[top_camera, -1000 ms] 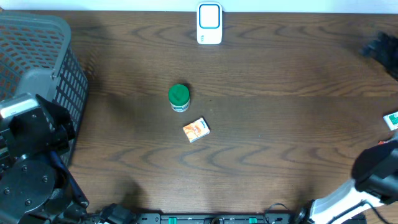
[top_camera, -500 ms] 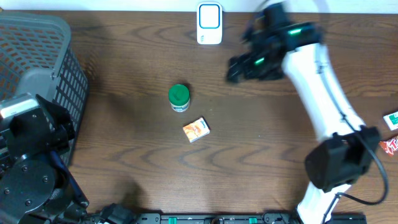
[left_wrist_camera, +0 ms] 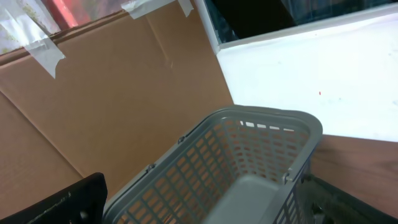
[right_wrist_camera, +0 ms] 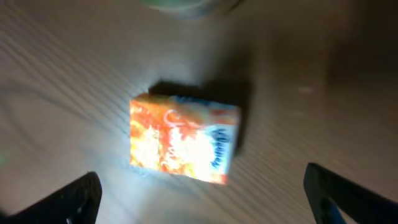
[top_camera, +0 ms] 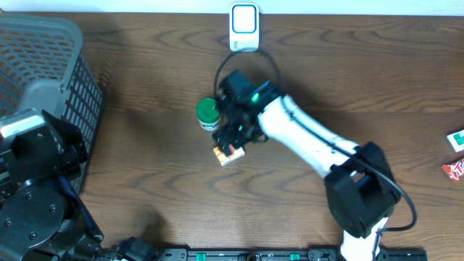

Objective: Scan the item barcode
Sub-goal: 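Move the right gripper to the orange Kleenex pack and grasp it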

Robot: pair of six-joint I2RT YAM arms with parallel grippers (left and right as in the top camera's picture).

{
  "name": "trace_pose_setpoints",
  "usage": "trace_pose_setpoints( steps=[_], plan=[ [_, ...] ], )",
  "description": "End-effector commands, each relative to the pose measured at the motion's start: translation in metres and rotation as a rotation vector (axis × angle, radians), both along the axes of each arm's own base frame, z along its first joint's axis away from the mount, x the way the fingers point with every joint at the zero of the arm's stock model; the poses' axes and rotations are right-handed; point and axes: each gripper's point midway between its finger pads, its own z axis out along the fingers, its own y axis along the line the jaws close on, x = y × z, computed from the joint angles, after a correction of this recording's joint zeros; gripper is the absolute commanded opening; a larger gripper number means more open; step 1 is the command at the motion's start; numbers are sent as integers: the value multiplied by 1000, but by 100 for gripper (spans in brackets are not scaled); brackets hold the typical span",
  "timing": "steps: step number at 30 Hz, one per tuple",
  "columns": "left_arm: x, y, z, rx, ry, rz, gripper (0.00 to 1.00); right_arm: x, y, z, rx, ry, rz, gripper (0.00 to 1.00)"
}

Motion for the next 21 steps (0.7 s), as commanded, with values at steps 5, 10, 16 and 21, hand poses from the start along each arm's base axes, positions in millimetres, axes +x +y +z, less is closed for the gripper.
trace_pose_setpoints(
  steps=[5,10,16,21],
  plan=[
    [-2,2,1,-9,-11,13,98,-28,-12,-55,-93,-34,7,99],
    [-2,2,1,-9,-11,13,98,-23,-15,-57,-137,-95,14,99],
    [-2,2,1,-9,-11,13,98,-14,-5,-55,-115,-154,54,99],
    [-2,2,1,-9,-11,13,98,-13,0,-54,-92,-152,5,99]
  ],
)
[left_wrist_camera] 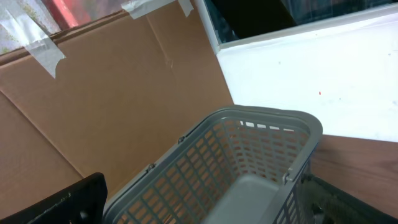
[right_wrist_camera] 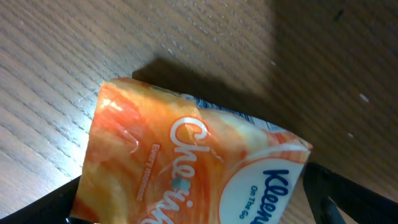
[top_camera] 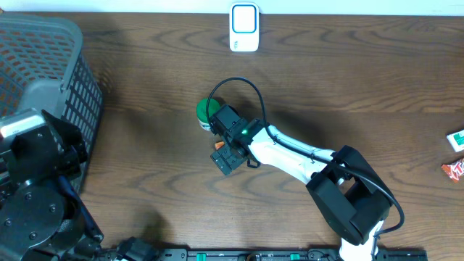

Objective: Scan the item barcode
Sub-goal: 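Move the right gripper to the orange Kleenex pack and grasp it, then lift the Kleenex pack and turn it with the right gripper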

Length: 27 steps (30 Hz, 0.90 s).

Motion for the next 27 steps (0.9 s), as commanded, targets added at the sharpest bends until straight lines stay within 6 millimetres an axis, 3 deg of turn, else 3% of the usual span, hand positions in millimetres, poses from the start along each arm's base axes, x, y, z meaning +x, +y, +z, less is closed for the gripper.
trace_pose_setpoints(
  steps=[1,15,23,27],
  plan=[
    [-2,2,1,-9,-12,13,98,-4,1,-5,-8,5,-29,99],
    [-2,2,1,-9,-12,13,98,-9,11,-2,73,68,-231,99],
    [-2,2,1,-9,-12,13,98,-2,17,0,98,38,-210,99],
    [-2,2,1,-9,-12,13,98,-4,10,-3,62,38,-206,92]
  ],
)
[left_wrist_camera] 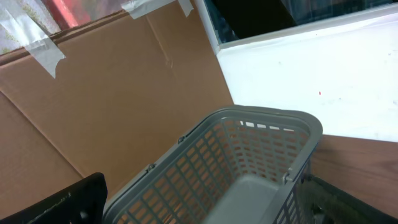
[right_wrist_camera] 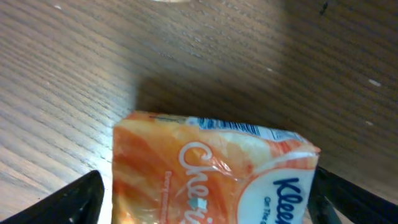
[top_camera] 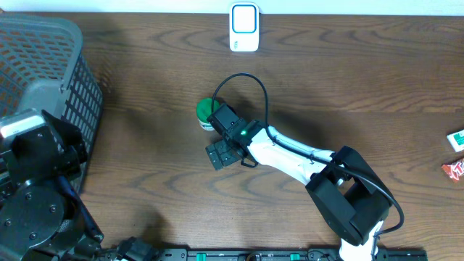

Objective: Scan the item barcode
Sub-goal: 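Lift the Kleenex pack and turn it with the right gripper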

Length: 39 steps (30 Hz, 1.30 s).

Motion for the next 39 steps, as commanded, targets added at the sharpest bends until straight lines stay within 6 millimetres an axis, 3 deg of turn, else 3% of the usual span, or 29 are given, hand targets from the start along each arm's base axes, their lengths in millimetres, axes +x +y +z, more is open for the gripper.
trace_pose_setpoints(
  steps=[1,3,8,13,21,28,31,39],
  plan=[
    [-2,2,1,-9,-12,13,98,-5,-4,-6,-38,6,3,86],
    [-2,2,1,-9,-12,13,98,-6,-7,-9,-58,5,3,80],
    [-2,2,1,-9,-12,13,98,-6,-11,-23,-88,15,16,78],
    [-2,2,1,-9,-12,13,98,-8,-15,-38,-120,34,13,63],
    [-2,2,1,-9,-12,13,98,-3,-12,-22,-96,1,28,68],
    [-2,2,1,-9,-12,13,98,0,-16,28,-36,-46,30,68],
    [-2,2,1,-9,-12,13,98,-6,-10,60,36,-62,119,61],
    [-2,2,1,-9,-12,13,98,-17,-10,149,178,-218,245,59]
  ],
)
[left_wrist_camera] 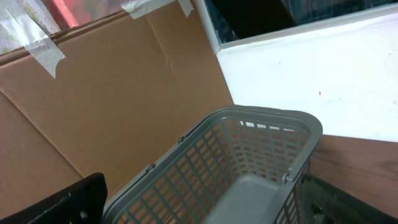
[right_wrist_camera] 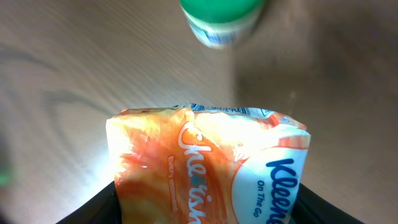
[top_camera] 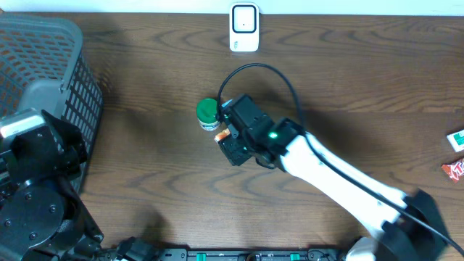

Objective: Scan the item barcode
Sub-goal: 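Lift the Kleenex pack and turn it with the right gripper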

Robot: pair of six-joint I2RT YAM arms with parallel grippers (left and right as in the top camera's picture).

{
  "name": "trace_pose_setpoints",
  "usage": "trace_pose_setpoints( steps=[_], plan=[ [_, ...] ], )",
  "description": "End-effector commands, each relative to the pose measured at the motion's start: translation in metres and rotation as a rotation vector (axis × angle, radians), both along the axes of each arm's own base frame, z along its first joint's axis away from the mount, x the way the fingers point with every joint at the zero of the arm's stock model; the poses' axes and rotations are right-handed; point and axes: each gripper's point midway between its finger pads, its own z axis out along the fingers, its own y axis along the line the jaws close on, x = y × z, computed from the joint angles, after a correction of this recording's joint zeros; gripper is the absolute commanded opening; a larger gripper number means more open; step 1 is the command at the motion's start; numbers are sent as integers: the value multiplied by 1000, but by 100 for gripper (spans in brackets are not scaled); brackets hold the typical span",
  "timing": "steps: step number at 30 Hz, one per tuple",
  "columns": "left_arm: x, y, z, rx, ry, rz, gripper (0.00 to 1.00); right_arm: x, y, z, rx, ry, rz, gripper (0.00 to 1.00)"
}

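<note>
An orange-and-white Kleenex tissue pack (right_wrist_camera: 205, 168) fills the lower right wrist view, pinched between the dark fingers (right_wrist_camera: 93, 208) of my right gripper (right_wrist_camera: 208, 208) and held above the wood table. From overhead only an orange corner of the pack (top_camera: 223, 135) shows beside the right gripper (top_camera: 233, 145). The white barcode scanner (top_camera: 244, 27) stands at the table's far edge, well beyond the pack. My left gripper (left_wrist_camera: 202, 208) is open over the grey basket (left_wrist_camera: 249, 168), holding nothing.
A green-capped bottle (top_camera: 207, 112) stands just left of the held pack and shows again as the green-capped bottle (right_wrist_camera: 221, 18). The grey basket (top_camera: 43, 65) fills the left side. Snack packets (top_camera: 454, 156) lie at the right edge. A black cable (top_camera: 261, 72) loops above the right wrist.
My right gripper stood open around the tissue pack on the table; now it is shut on the pack and holds it off the wood, nearer the green-capped bottle. The left arm is unchanged.
First my right gripper hovered open above the tissue pack lying next to the bottle. Then it was low, with its fingers on either side of the pack, and stayed so. Now the pack is gripped and raised. The left gripper stayed over the basket throughout.
</note>
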Motion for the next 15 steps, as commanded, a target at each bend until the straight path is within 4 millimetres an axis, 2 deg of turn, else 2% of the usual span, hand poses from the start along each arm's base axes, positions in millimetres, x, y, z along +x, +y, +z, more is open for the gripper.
trace_pose_setpoints(
  steps=[1,5,9,15],
  plan=[
    [-2,2,1,-9,-12,13,98,-5,-1,38,60,-81,75,60],
    [-2,2,1,-9,-12,13,98,-13,-6,77,121,-167,117,63],
    [-2,2,1,-9,-12,13,98,-22,-6,106,195,-221,186,53],
    [-2,2,1,-9,-12,13,98,1,-6,135,261,-349,160,52]
  ],
)
